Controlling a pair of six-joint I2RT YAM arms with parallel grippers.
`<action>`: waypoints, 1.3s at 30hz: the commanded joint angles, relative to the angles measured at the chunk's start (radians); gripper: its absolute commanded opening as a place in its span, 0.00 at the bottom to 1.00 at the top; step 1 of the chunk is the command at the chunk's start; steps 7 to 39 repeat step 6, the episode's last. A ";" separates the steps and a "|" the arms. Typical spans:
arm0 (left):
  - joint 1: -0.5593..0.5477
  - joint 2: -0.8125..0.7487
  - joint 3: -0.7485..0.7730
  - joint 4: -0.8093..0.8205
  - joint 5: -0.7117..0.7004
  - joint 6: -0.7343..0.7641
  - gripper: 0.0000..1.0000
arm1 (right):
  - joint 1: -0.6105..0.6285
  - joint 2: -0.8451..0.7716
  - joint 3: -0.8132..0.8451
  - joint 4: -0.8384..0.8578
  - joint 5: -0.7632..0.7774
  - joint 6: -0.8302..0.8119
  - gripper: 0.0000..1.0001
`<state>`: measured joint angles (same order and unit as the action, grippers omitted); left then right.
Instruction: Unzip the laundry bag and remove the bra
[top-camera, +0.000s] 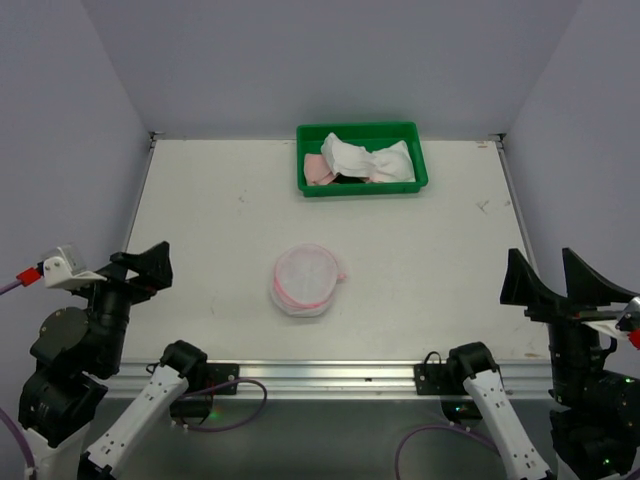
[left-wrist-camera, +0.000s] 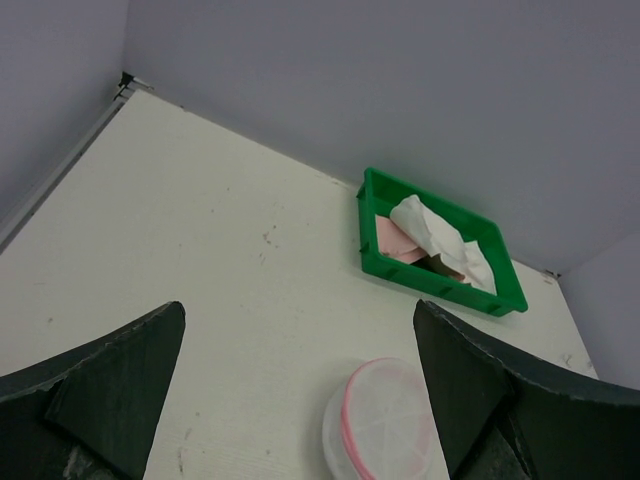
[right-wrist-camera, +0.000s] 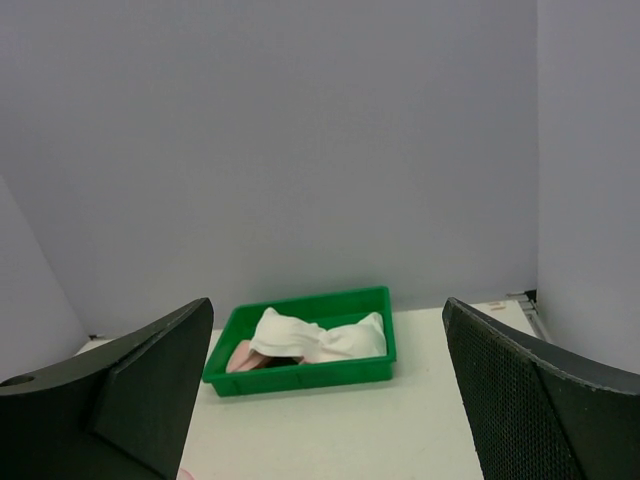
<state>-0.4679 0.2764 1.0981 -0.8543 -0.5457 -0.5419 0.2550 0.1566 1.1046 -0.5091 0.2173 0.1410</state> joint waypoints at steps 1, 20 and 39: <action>-0.008 0.029 -0.014 0.018 0.015 -0.024 1.00 | -0.002 0.003 0.001 -0.002 -0.018 -0.014 0.99; -0.006 0.038 -0.030 0.020 0.026 -0.035 1.00 | -0.002 -0.003 -0.002 0.006 -0.041 -0.011 0.99; -0.006 0.038 -0.030 0.020 0.026 -0.035 1.00 | -0.002 -0.003 -0.002 0.006 -0.041 -0.011 0.99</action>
